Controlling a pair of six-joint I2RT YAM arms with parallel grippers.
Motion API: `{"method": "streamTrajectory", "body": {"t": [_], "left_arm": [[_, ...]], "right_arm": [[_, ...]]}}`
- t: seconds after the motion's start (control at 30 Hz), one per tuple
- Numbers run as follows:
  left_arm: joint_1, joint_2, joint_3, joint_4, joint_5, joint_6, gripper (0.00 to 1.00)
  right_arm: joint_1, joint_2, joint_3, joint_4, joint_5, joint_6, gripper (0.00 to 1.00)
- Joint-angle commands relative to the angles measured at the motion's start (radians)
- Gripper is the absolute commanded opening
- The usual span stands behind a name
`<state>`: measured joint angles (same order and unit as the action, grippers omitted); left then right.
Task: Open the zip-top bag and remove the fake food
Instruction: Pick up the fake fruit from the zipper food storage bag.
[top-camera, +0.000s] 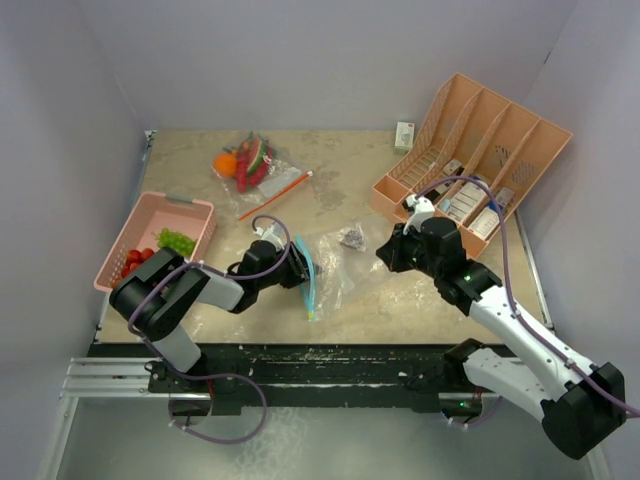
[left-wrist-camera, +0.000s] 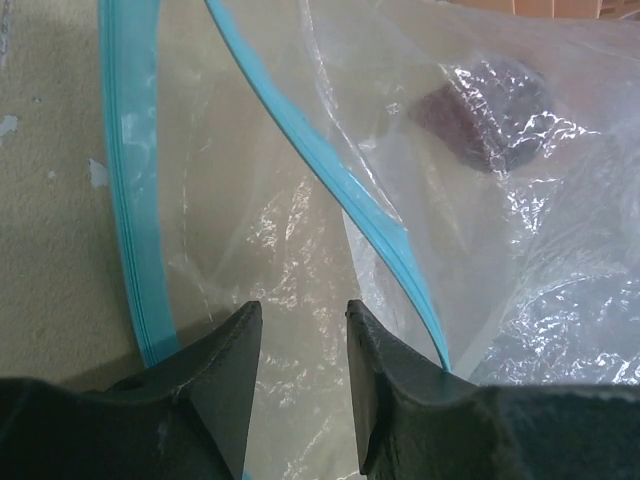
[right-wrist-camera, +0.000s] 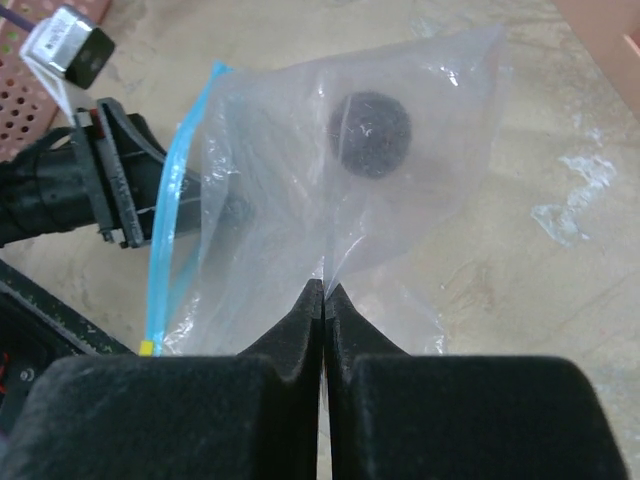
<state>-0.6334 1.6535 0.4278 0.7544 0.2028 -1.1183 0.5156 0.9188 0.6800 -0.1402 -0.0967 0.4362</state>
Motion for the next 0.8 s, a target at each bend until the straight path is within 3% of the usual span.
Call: {"method": "streamTrajectory", "body": {"t": [0.0,0.2,0.4,0.57,0.77], "left_arm": [[-0.012,-0.001,0.009,0.079,0.014,-0.012,0.44],[-0.015,-0.024,0.008,0.099,0.016,0.009,0.49],[-0.029,-0.029,-0.003,0.177,0.012,0.033,0.66],[-0.039,0.032,-0.006,0.310,0.017,0.020,0.78],[-0.057,0.110,-0.007,0.448,0.024,-0.001,0.89]], "right_arm": [[-0.002,-0.016,-0.013,-0.016,0.078,0.033,0.00],[-0.003,0.006,-0.030,0.008,0.074,0.039,0.00],[0.006,-0.009,0.002,0.055,0.039,0.012,0.00],[0.035,-0.038,0.064,-0.012,0.121,-0.022,0.00],[0.034,-0.027,-0.028,-0.058,0.146,0.043,0.00]]}}
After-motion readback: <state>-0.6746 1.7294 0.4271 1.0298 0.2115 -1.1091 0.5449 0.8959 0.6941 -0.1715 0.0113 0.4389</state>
